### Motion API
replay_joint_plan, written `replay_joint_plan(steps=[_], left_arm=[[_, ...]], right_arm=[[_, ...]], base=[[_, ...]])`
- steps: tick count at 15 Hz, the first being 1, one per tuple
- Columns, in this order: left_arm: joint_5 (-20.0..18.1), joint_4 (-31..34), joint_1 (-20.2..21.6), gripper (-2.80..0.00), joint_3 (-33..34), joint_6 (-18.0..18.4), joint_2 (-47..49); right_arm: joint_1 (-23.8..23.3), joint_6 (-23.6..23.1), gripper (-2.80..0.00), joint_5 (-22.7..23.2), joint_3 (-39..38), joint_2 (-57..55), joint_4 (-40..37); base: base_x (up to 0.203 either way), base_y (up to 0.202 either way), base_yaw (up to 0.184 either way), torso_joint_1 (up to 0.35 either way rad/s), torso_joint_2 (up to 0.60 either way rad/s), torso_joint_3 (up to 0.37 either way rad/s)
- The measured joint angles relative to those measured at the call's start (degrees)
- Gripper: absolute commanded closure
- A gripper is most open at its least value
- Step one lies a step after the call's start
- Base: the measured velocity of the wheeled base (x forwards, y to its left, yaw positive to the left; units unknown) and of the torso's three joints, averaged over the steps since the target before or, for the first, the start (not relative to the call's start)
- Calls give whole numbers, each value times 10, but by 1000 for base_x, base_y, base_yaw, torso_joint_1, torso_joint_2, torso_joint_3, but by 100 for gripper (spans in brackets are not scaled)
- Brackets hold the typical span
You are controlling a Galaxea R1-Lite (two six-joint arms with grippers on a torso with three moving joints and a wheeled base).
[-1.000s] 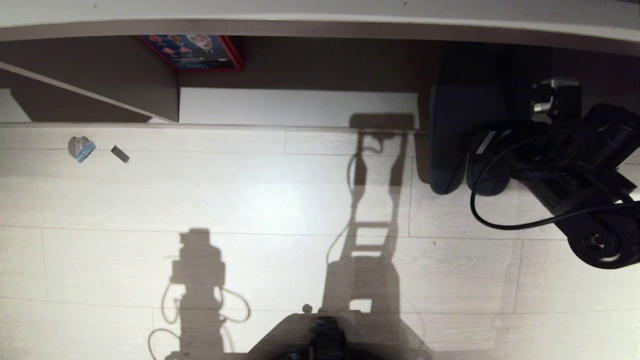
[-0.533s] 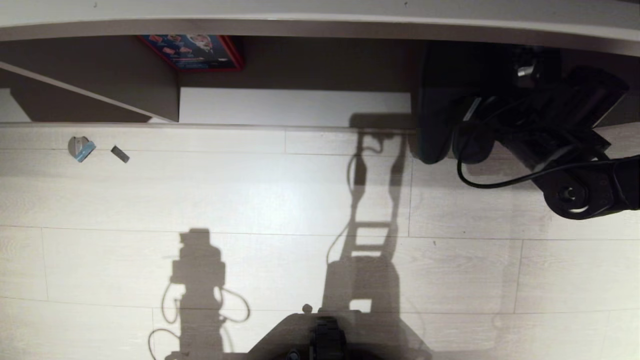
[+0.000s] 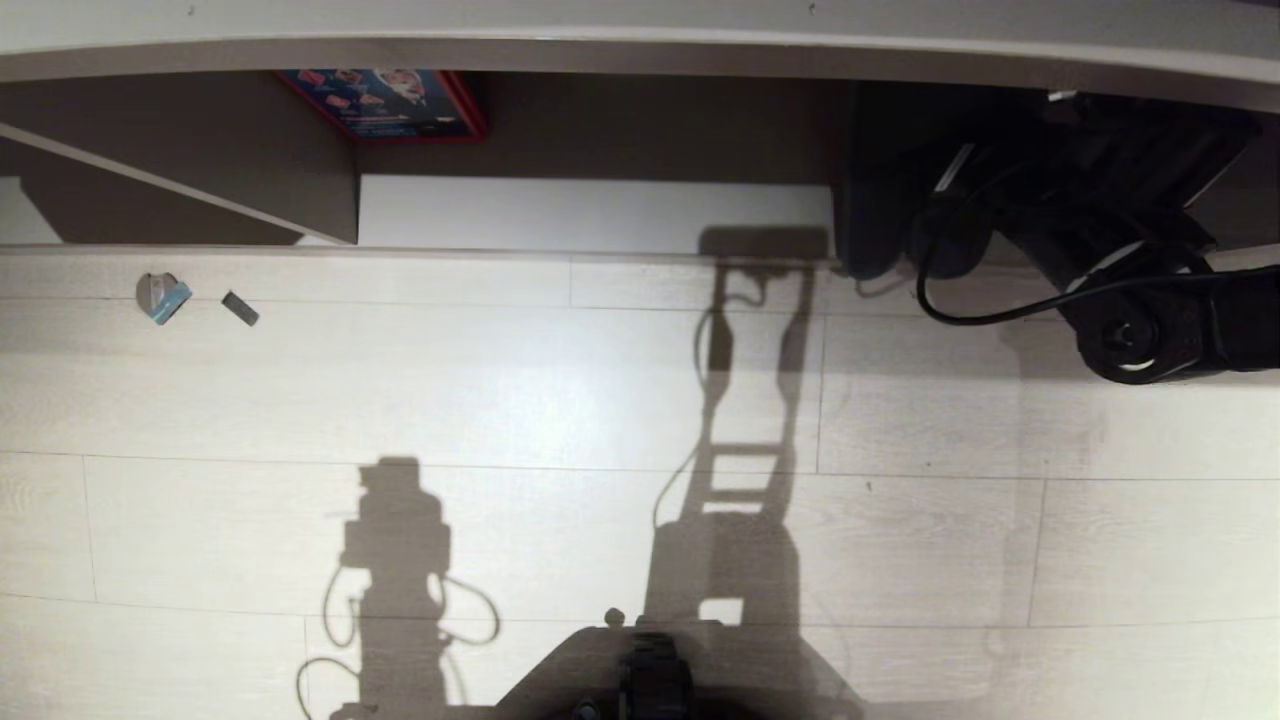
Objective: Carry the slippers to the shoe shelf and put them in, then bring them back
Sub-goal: Place the slippers into the shoe cabinet
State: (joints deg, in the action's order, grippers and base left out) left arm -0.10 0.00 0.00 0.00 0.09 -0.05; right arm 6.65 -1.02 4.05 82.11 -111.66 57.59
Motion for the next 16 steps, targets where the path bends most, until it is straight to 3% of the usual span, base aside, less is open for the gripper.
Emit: replay_joint_plan(steps=[9,10,16], left_arm=[[0,0,0,0,0,0,0],[0,0,0,0,0,0,0],[0,0,0,0,0,-1,0]], right_arm=[[-17,0,0,2,48,-47,-3],[-17,0,-280,2,49,-50,-3],[-18,0,-280,6,69,-65,-7]], base=[[0,0,0,0,0,0],[0,0,0,0,0,0],[0,0,0,0,0,0]])
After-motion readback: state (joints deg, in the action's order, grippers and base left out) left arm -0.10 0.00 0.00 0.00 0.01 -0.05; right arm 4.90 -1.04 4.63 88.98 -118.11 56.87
